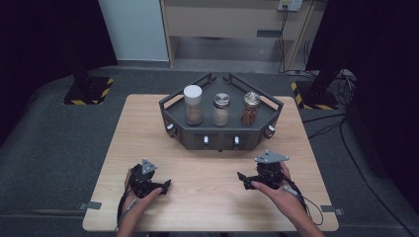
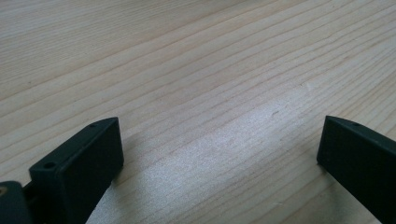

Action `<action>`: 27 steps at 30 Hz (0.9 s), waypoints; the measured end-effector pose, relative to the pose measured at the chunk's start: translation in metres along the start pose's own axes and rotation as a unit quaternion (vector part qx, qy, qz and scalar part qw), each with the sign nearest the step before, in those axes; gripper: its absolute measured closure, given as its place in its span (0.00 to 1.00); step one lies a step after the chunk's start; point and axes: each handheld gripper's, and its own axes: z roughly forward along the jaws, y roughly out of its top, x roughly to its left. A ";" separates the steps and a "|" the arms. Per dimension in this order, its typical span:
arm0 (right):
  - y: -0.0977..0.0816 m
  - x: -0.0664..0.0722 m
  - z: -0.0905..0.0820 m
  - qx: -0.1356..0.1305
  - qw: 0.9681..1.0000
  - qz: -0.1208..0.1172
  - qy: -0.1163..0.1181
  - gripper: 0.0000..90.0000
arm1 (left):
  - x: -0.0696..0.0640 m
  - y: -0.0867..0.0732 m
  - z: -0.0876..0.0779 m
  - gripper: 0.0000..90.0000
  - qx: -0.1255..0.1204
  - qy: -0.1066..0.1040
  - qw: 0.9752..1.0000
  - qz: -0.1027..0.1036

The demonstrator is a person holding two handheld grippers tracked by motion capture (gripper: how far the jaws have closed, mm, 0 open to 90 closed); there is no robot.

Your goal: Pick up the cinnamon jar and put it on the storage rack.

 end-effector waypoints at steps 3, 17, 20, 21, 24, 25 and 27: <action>-0.002 0.004 0.003 0.004 1.000 -0.004 0.004 0.05 | 0.000 0.000 0.000 0.00 0.000 0.000 1.000 0.000; -0.018 0.021 0.027 0.038 0.999 -0.011 0.025 0.05 | 0.000 0.000 0.000 0.00 0.000 0.000 1.000 0.000; -0.020 0.023 0.031 0.041 0.999 -0.015 0.025 0.05 | 0.000 0.000 0.000 0.00 0.000 0.001 1.000 0.000; -0.021 0.024 0.032 0.043 0.999 -0.015 0.026 0.05 | 0.000 0.000 0.000 0.00 0.000 0.001 1.000 0.000; -0.026 0.027 0.039 0.051 0.998 -0.015 0.025 0.05 | 0.000 0.000 0.000 0.00 0.000 0.001 1.000 0.000; -0.028 0.028 0.041 0.054 0.998 -0.017 0.023 0.05 | 0.000 0.000 0.000 0.00 0.000 0.001 1.000 0.000; -0.032 0.030 0.046 0.062 0.998 -0.020 0.020 0.05 | 0.000 0.000 0.000 0.00 0.000 0.001 1.000 0.000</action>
